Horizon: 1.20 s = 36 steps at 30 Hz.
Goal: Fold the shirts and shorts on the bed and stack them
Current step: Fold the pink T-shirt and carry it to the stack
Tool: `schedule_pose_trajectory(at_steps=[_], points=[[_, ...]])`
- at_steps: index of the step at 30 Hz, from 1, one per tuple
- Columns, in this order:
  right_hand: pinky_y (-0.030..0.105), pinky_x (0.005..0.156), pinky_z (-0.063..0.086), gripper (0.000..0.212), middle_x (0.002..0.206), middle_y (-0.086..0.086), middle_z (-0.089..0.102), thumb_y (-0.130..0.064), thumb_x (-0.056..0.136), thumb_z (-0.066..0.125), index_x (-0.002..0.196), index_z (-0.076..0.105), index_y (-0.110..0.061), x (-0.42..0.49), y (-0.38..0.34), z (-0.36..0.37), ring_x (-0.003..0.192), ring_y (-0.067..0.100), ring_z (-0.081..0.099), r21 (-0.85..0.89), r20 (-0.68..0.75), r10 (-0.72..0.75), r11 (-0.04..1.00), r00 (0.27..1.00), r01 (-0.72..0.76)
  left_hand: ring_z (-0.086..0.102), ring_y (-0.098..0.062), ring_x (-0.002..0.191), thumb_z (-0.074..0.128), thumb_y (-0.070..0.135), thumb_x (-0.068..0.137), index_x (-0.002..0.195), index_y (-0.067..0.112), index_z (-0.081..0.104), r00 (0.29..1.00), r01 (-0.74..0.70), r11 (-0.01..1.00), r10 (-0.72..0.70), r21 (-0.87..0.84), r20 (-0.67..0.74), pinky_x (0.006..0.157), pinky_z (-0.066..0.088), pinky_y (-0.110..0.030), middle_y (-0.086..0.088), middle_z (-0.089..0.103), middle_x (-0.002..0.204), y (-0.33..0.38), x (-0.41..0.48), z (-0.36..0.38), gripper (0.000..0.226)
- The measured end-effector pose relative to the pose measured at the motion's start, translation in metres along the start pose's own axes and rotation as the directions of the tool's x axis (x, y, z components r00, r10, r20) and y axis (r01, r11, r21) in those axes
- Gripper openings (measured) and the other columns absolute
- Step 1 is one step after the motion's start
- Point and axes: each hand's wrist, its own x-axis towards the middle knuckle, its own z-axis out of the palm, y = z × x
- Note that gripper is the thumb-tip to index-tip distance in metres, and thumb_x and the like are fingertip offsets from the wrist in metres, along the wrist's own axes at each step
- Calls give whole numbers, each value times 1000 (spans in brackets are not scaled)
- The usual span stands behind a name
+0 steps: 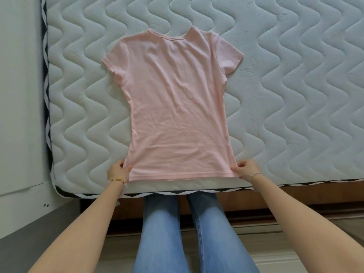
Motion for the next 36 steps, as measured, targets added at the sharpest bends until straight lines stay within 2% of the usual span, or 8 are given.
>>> schedule_pose_trajectory(at_steps=[3,8,16,19,23,27,32,36], points=[[46,84,51,19,71,10,55,-12,82,67,78,66,7,-2,0,-3,72,23,50,35,23,4,999,1000,-5,55,-38,105,60,17,87,116,-4,57,997,0,1000,-2,25,82,87,43,-39,-24,60,115,-3,9,-5,35],[25,65,45,11,84,5,63,-17,82,69,87,65,-9,-1,-28,-13,77,19,57,107,-49,-131,985,990,136,54,-27,102,69,19,82,115,2,58,983,-34,978,70,-207,168,90,45,-38,-16,59,115,7,26,-21,38],[34,79,53,36,99,10,66,-20,78,75,109,63,-7,52,-131,-31,85,21,63,422,-143,-182,878,973,226,57,-15,71,60,5,88,118,-10,51,983,46,782,73,-622,165,55,54,-16,-23,58,108,82,77,-41,34],[24,69,49,33,94,5,64,-20,79,73,107,64,-7,68,-165,-33,75,12,60,425,-199,-216,860,956,283,58,-13,74,59,4,89,122,-9,49,984,27,720,101,-693,144,57,54,-13,-20,57,110,109,101,-49,37],[35,83,50,30,94,3,65,-25,78,71,103,67,-9,88,-190,-37,86,18,60,399,-295,-196,864,935,307,58,-13,74,59,5,89,124,-8,49,989,5,711,103,-703,111,59,54,-17,-15,60,99,132,127,-58,38],[30,64,40,17,77,3,53,-16,80,62,86,66,-1,95,-194,-42,74,15,45,424,-351,-136,859,926,287,59,-19,76,57,-1,89,122,-5,50,997,48,676,8,-735,73,65,54,-24,-13,60,99,140,136,-66,34],[36,71,53,22,83,3,63,-15,81,69,101,64,-9,99,-206,-65,72,18,59,599,-190,-116,773,975,209,59,-28,99,64,-1,80,118,-2,52,993,-105,847,62,-522,-100,88,48,-37,-18,60,109,152,138,-70,40],[27,65,55,29,86,6,65,-33,81,70,95,63,-8,111,-219,-93,73,16,63,756,-128,-63,639,990,139,54,-31,102,62,3,78,114,3,53,824,-419,902,331,-103,-460,87,43,-39,-16,56,115,189,125,-78,37]])
